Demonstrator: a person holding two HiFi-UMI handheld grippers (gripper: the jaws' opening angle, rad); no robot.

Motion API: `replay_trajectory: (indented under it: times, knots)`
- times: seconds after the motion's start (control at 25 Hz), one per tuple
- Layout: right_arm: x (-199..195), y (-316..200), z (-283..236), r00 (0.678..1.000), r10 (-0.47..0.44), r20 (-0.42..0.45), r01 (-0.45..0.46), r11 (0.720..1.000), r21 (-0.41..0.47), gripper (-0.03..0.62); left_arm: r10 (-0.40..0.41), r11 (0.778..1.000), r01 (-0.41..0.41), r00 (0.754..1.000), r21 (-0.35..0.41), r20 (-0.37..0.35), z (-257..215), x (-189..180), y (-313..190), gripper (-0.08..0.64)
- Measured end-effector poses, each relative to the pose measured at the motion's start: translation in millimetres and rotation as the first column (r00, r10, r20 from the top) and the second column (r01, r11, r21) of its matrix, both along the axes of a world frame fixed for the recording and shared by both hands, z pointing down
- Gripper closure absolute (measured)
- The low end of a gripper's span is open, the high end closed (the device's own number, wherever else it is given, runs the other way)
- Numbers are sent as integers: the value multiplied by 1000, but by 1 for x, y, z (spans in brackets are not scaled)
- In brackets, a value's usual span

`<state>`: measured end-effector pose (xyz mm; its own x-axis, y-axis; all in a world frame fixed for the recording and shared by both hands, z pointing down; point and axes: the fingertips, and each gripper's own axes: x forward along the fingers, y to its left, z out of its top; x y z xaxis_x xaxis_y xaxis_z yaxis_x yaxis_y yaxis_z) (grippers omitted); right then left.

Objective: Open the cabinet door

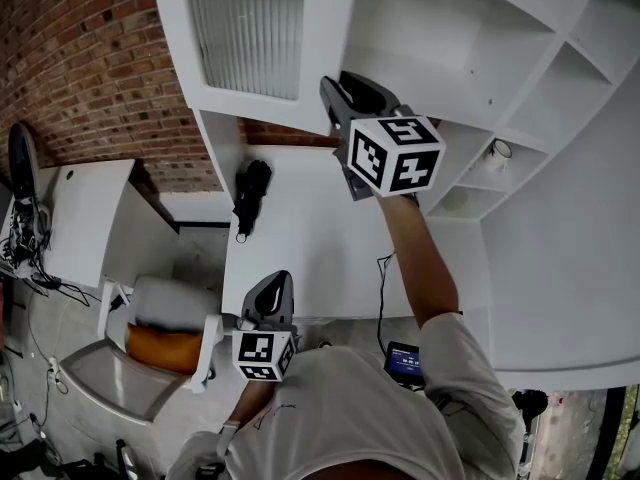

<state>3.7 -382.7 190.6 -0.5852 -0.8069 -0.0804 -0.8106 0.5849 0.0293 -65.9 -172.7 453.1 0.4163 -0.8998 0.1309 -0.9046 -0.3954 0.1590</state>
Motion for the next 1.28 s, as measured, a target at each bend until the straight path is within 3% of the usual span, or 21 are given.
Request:
replay_trajectory:
  times: [0.6,0.8,1.28]
  knots:
    - [-7,30,-1,997,-77,12,77,997,30,506,0,1000,0,1000,9,14,-3,3,1,543]
    - [-9,38,-1,994,-104,13,104,994,41,509,-1,1000,1,1000,26,-31,-8,3,2,543]
    - [-18,56,1,986,-168,19,167,985,49,517,-5,1000,5,1000,6,-21,-2,1,0,543]
